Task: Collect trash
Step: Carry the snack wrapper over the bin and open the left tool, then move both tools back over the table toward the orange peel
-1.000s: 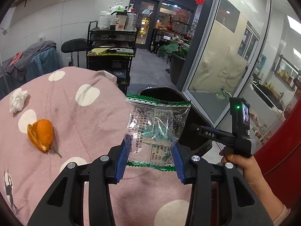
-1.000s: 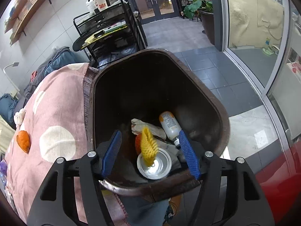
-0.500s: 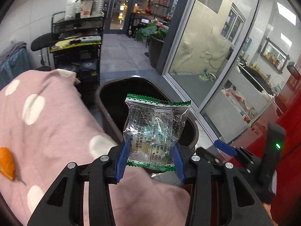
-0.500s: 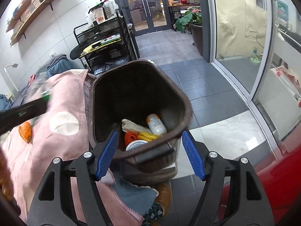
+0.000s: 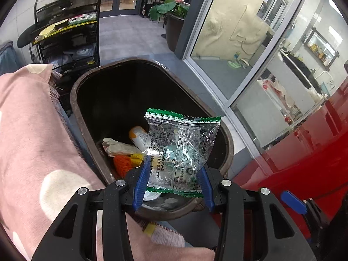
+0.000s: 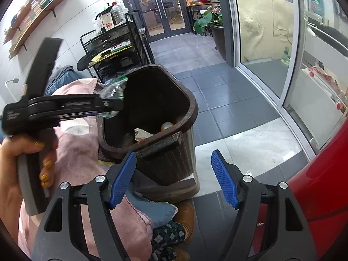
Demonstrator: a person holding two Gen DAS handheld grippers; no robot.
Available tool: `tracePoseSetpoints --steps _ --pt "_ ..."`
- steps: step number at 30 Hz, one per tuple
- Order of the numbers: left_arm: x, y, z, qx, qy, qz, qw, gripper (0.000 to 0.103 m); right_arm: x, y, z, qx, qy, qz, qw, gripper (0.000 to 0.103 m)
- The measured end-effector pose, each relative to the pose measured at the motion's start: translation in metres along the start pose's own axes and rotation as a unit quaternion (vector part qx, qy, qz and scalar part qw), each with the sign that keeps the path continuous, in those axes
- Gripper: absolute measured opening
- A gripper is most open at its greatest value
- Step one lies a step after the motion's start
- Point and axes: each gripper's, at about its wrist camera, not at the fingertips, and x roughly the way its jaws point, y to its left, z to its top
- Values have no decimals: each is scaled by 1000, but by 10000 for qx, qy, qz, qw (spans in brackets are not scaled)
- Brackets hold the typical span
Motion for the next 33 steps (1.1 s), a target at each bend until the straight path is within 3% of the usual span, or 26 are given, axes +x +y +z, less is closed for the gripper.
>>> tracePoseSetpoints --steps 4,6,9,15,18,20,28,33 --pt "11 1 1 -67 133 19 9999 47 -4 2 0 -1 -36 3 10000 73" --pt "13 3 2 -143 163 59 9997 72 -5 2 -2 11 -50 18 10000 75" --pt "9 7 1 -272 64 62 9996 86 -6 4 -3 -23 -62 19 10000 75" --pt "3 9 -1 -359 -65 9 9993 88 -9 8 -4 -55 -65 32 10000 76" --pt "-8 5 -2 -240 -300 -48 9993 90 -12 9 -5 -98 -131 -28 9999 84" --pt "-17 2 -7 -144 -463 -72 9988 93 -13 11 -5 -129 -146 -55 9998 84" --pt "-81 12 -33 -95 -1130 -233 9933 97 -12 28 -2 -314 -96 83 9994 84" --pt "-119 37 -56 -245 -1412 10 9897 97 -8 52 0 -500 0 305 9983 84"
